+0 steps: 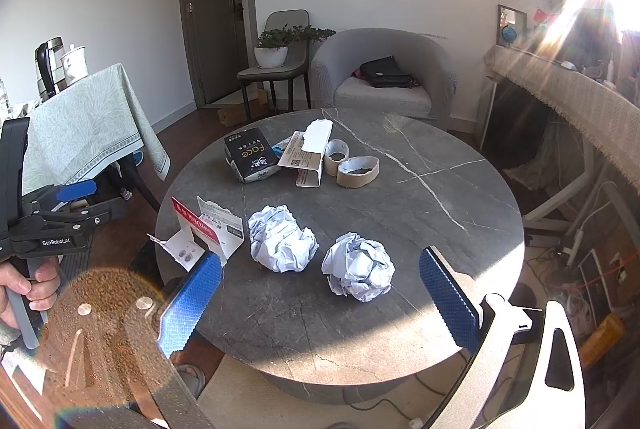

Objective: Collect trash

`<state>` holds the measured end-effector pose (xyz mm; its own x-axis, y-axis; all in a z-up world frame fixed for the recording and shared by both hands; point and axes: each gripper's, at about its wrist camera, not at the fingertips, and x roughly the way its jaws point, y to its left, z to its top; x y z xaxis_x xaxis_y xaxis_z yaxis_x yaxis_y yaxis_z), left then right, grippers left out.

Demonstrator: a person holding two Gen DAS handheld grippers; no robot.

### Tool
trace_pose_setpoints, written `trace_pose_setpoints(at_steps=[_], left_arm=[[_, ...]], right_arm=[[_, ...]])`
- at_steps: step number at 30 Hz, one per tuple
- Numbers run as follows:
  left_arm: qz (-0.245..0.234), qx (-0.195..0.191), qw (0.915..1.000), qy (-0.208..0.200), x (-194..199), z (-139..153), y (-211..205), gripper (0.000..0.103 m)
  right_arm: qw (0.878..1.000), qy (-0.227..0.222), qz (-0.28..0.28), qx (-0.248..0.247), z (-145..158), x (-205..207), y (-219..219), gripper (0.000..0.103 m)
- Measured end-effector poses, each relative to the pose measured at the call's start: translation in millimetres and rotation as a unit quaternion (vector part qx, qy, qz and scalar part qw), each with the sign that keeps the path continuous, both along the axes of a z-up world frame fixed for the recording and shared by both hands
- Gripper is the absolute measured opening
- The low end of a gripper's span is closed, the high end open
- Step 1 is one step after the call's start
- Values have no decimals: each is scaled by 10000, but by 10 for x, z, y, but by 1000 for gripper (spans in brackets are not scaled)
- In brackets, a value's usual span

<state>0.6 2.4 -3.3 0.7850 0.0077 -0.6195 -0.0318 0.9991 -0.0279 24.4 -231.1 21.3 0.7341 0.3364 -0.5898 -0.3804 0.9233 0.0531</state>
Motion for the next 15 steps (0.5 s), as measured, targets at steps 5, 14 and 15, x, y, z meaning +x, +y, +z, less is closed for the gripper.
trace_pose_setpoints(at_steps=[5, 14, 15], left_arm=[[3, 7, 10000, 2, 6, 7, 5, 100], [0, 2, 10000, 3, 16, -2, -8, 100], [-1, 3, 10000, 1, 3, 12, 0, 100]], right_arm=[[10000, 2, 2, 3, 3, 3, -4, 100], [10000, 5, -7, 5, -1, 9, -2, 100], [10000, 6, -12, 6, -3, 9, 0, 100]])
